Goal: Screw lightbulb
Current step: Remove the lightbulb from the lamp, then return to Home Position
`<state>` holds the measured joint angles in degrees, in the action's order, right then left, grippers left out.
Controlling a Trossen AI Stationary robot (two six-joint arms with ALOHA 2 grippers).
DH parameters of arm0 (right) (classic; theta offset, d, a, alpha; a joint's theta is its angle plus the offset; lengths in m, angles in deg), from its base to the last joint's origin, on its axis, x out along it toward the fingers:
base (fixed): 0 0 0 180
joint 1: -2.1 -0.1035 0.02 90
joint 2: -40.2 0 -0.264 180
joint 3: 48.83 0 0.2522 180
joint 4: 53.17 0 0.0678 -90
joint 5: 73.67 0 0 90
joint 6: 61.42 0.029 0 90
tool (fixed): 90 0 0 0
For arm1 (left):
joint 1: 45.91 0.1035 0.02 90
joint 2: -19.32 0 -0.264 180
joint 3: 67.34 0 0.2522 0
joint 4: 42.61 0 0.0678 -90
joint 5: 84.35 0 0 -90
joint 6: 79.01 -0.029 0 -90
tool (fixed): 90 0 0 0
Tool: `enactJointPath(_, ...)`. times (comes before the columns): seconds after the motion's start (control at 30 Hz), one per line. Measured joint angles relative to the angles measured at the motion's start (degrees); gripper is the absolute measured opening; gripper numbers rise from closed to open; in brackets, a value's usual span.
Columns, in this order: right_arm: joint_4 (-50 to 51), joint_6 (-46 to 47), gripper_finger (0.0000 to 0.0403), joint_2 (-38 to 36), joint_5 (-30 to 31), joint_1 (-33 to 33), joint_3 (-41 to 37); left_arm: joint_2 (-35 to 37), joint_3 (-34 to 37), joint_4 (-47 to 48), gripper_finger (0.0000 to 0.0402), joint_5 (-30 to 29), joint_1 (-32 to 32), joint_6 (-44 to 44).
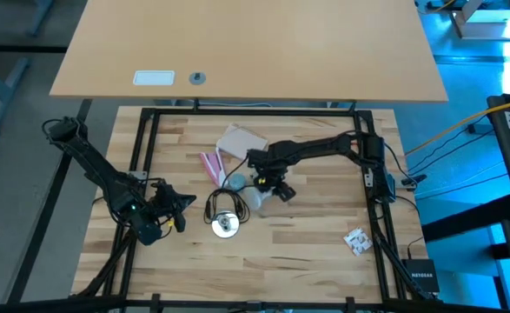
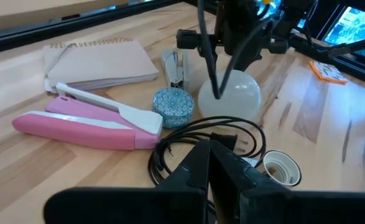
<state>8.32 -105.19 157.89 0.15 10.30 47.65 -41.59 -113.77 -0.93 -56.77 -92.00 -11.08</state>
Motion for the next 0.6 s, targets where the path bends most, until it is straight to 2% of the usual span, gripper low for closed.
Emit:
enactJointPath(0.33,6.6,0.0,0.0182,0.0,-0.6,0.1,0.8,0.4,0.0,0.1,0.0,-1.2,0.0,-3.5)
enactJointPath(0.6,12.3,-0.7,0.0182,-2.3,-0.8,0.1,8.8,9.6,0.0,-0.1,0.0,-3.7,0.0,-12.1)
